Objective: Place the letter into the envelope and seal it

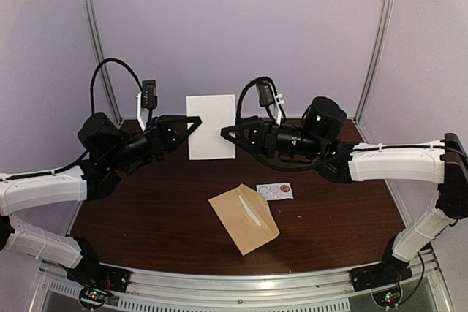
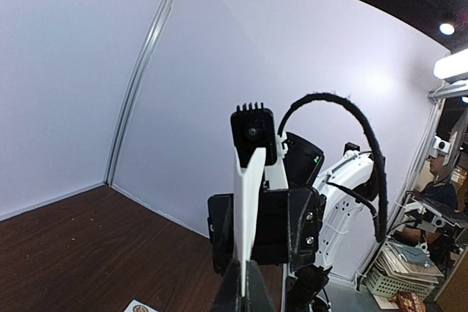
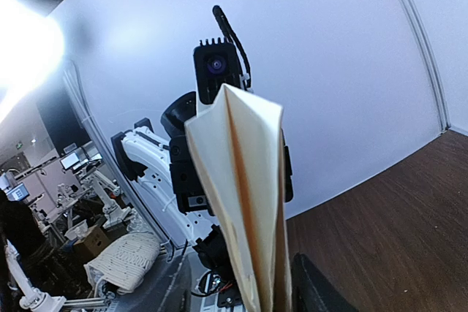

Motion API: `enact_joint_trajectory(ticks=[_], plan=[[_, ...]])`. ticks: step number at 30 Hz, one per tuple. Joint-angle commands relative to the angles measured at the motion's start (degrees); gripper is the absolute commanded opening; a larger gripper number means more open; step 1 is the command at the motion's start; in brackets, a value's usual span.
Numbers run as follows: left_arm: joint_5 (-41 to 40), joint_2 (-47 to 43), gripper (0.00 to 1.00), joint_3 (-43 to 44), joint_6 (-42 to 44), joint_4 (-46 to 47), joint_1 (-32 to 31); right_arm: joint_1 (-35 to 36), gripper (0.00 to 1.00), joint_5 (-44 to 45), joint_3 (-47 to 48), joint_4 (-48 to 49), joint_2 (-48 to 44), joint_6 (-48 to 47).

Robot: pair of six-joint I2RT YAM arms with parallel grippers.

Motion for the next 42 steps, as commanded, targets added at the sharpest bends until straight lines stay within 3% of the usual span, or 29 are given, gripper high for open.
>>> enact_joint_trajectory(ticks=[1, 9, 14, 20, 22, 26, 30, 33, 40, 42], plan=[[-0.24, -0.55, 0.00, -0.90, -1.18, 4.09, -0.28, 0.89, 0.42, -0.46, 2.42, 4.07, 1.03, 1.14], [-0.18, -0.03, 0.00, -1.22, -1.12, 4.56, -0.24, 1.18, 0.23, -0.48, 3.82, 4.53, 2.63, 1.56], [-0.49, 0.17, 0.00, -1.41, -1.05, 4.05, -0.24, 1.29, 0.00, 0.42, 4.61, 2.35, 3.12, 0.70], [-2.36, -0.55, 0.00, -1.84, 1.40, 0.63, -0.24, 1.28, 0.00, 3.17, 3.75, -0.34, 1.70, -1.90], [-4.97, -0.92, 0.14, -2.66, 2.88, -1.57, -0.24, 1.25, 0.00, 4.73, 3.60, -3.93, 0.79, -4.16], [-13.00, -2.01, 0.66, -4.62, 4.34, -8.45, -0.20, 0.81, 0.00, 8.45, 1.97, -13.90, -2.63, -9.60], [-24.02, -4.59, 0.95, -7.36, 1.63, -15.31, -0.03, -0.05, 0.00, 12.63, -0.84, -22.93, -6.76, -13.34], [-31.49, -6.47, 0.98, -7.96, -0.42, -22.49, 0.99, -0.81, 0.00, 14.69, -3.00, -28.51, -8.83, -14.24], [-35.23, -5.88, 0.98, -8.27, -4.76, -33.48, 1.72, -2.42, 0.00, 19.05, -6.45, -40.47, -10.72, -14.14], [-33.31, -4.53, 0.86, -9.15, -5.56, -33.77, 1.70, -2.49, 0.00, 20.80, -6.84, -43.97, -10.94, -14.09]])
